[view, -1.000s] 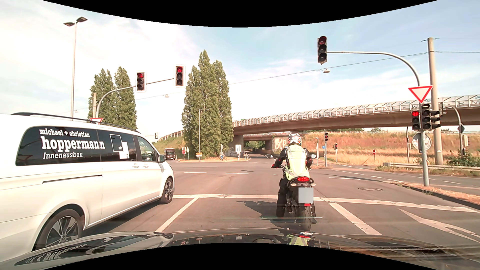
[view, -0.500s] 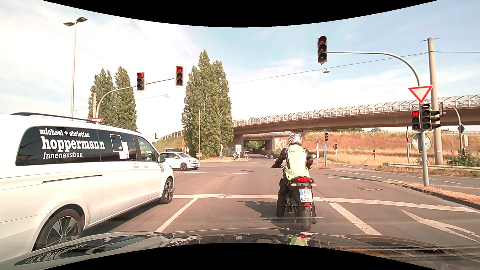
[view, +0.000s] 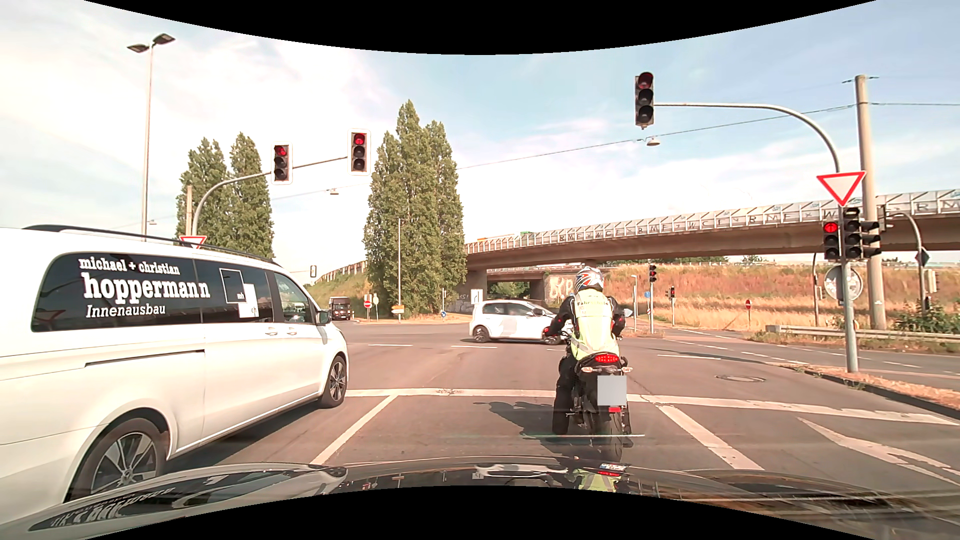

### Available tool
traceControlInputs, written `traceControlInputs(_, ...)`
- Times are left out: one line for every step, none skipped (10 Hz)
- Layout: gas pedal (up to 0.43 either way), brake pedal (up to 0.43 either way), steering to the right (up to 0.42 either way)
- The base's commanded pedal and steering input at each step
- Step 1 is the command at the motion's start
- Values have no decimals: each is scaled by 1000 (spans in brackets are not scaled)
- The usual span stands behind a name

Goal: Follow the waypoints while adhering to traffic rules and regulations

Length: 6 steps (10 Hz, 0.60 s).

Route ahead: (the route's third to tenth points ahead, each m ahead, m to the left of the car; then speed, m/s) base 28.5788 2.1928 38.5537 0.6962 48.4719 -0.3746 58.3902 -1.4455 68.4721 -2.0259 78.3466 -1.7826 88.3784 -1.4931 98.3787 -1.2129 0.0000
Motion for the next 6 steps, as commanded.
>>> traceControlInputs(0,0,119)
traceControlInputs(0,0,120)
traceControlInputs(0,0,119)
traceControlInputs(0,0,119)
traceControlInputs(0,0,119)
traceControlInputs(0,0,119)
